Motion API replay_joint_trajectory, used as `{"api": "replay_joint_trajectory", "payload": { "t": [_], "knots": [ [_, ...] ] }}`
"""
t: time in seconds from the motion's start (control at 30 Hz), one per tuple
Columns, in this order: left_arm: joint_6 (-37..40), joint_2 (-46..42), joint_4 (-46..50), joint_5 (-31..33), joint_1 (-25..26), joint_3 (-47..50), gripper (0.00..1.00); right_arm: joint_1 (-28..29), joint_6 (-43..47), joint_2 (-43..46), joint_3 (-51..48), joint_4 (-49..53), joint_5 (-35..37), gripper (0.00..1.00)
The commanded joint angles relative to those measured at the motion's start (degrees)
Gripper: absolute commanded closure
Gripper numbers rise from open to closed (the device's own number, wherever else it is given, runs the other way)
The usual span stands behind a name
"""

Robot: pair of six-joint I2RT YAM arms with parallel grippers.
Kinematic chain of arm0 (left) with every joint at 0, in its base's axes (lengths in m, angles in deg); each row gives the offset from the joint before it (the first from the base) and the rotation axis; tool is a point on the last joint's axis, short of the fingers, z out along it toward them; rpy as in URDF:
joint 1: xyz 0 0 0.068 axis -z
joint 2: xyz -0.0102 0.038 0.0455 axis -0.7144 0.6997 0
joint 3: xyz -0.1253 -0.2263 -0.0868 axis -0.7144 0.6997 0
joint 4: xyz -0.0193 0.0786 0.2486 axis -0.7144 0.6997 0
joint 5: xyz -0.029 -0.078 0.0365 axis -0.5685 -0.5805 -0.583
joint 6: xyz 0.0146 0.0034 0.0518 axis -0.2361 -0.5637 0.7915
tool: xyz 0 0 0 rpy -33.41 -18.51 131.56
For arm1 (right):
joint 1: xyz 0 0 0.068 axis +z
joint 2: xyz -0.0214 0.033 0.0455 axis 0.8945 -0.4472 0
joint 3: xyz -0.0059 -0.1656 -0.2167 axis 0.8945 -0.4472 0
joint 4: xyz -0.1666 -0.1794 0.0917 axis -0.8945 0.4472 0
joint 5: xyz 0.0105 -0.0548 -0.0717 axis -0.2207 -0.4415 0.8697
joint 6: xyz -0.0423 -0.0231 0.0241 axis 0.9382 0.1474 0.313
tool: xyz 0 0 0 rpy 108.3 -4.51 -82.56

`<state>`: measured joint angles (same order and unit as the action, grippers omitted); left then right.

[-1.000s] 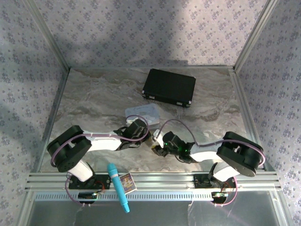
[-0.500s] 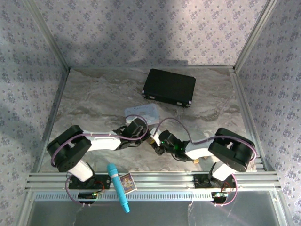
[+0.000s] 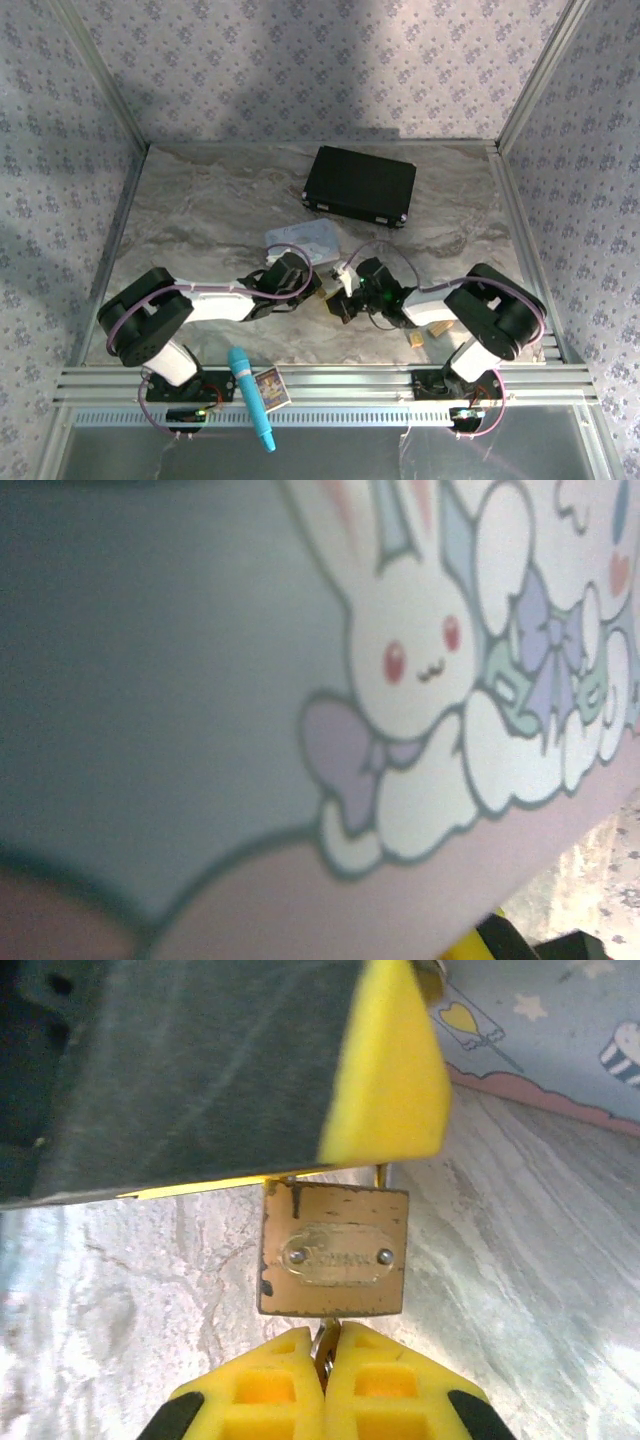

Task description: Unlock the padlock with the key

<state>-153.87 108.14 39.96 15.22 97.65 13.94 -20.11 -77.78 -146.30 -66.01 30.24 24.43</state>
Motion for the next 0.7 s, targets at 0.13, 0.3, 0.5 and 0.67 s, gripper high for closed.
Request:
{"api": "replay_joint_trajectory", "payload": {
  "t": [0.13, 0.3, 0.5, 0.67],
  "knots": [
    [-0.09, -0.13, 1.86, -4.55, 0.51, 1.05, 1.0, -7.71, -10.75, -5.66, 0.28, -9.05, -13.03, 1.0],
    [-0.07, -0.17, 3.67, -4.1, 0.52, 0.76, 1.0, -10.4, -14.5, -8.86, 1.6, -7.16, -13.74, 0.93],
    [0.28, -0.5, 5.26, -4.03, 0.57, 0.41, 1.0, -12.41, -16.34, -7.54, -0.32, -8.24, -9.8, 0.84],
    [0.45, -0.52, 5.23, -3.62, 0.61, 0.2, 1.0, -13.82, -16.38, -6.54, -0.68, -6.92, -10.88, 0.74]
  ]
}}
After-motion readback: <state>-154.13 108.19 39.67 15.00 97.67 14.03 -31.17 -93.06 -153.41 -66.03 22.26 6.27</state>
